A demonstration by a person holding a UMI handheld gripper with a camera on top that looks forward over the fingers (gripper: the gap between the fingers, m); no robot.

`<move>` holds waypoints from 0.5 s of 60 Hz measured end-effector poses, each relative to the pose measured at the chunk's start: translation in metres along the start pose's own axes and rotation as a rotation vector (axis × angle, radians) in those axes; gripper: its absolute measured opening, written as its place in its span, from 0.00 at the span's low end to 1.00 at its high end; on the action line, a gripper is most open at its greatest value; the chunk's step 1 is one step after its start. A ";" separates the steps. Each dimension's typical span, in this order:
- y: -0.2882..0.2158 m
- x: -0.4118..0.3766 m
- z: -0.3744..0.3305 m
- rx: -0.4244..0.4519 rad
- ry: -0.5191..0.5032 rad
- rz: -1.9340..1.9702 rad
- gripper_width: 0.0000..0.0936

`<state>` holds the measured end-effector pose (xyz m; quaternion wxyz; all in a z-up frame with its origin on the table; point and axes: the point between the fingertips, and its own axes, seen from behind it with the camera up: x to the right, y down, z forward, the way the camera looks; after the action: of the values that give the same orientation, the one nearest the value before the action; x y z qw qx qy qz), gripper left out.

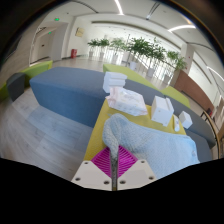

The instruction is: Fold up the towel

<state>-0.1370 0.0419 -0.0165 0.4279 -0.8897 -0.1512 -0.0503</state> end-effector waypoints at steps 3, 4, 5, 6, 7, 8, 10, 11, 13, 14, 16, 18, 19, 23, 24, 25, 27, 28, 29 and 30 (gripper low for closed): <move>0.000 0.003 0.003 -0.001 -0.019 0.017 0.02; -0.001 0.004 0.003 -0.003 -0.024 0.025 0.01; -0.001 0.004 0.003 -0.006 -0.033 0.037 0.01; -0.001 0.004 0.003 -0.010 -0.042 0.051 0.01; -0.004 -0.001 -0.004 -0.010 -0.047 0.065 0.01; -0.005 0.001 -0.006 -0.010 -0.058 0.079 0.01; -0.013 0.005 -0.011 0.004 -0.080 0.102 0.01; -0.019 0.008 -0.015 0.018 -0.087 0.110 0.01; -0.031 0.013 -0.032 0.051 -0.093 0.118 0.01; -0.038 0.019 -0.033 0.066 -0.093 0.119 0.01; -0.049 0.038 -0.045 0.101 -0.083 0.121 0.01; -0.059 0.059 -0.057 0.135 -0.065 0.138 0.01; -0.063 0.070 -0.064 0.146 -0.057 0.147 0.01; -0.067 0.123 -0.081 0.168 -0.002 0.175 0.01; -0.067 0.138 -0.084 0.172 0.015 0.181 0.01; -0.063 0.153 -0.085 0.177 0.032 0.188 0.01; -0.059 0.180 -0.088 0.171 0.073 0.197 0.01; -0.054 0.193 -0.088 0.165 0.091 0.201 0.01; -0.047 0.208 -0.086 0.157 0.107 0.203 0.01; -0.041 0.219 -0.085 0.148 0.120 0.205 0.01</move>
<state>0.0610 0.0499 0.1154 0.5036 -0.8618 -0.0369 -0.0482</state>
